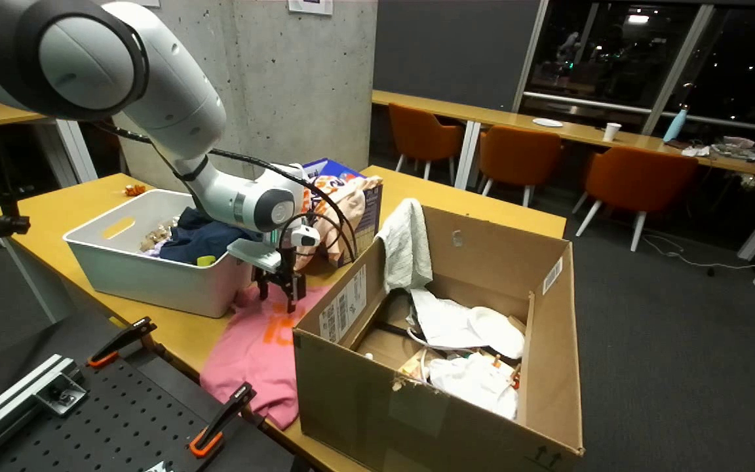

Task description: Put the pink t-shirt on top of the blue box.

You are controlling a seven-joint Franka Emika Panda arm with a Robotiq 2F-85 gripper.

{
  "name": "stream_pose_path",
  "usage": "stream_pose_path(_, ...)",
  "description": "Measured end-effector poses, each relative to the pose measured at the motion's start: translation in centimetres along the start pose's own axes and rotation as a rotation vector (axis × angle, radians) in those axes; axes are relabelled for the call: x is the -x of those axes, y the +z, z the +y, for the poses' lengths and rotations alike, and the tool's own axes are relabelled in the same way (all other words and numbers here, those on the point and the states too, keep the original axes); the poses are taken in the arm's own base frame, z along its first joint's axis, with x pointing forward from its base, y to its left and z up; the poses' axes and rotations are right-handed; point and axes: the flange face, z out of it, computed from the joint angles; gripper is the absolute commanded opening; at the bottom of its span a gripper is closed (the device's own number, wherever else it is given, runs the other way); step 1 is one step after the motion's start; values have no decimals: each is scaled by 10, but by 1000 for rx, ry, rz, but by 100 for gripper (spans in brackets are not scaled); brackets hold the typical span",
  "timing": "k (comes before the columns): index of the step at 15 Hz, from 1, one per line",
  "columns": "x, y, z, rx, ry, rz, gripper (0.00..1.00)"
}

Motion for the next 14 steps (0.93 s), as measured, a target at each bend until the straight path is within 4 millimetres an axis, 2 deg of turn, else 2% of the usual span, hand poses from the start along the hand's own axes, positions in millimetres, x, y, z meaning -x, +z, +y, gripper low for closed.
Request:
stream_pose_path(1, -5, 4, -2, 1, 1, 5, 75)
stream_pose_path(2, -10, 7, -4, 1, 2, 10, 74)
stream_pose_path(7, -32, 2, -6, -3, 4, 55, 36)
stream_pose_path(11, -39, -4, -7, -3, 9, 76, 5)
stream_pose_path(12, -40, -5, -8, -3, 14, 78, 1)
stream_pose_path(14, -39, -8, -9, -2, 31, 81, 1)
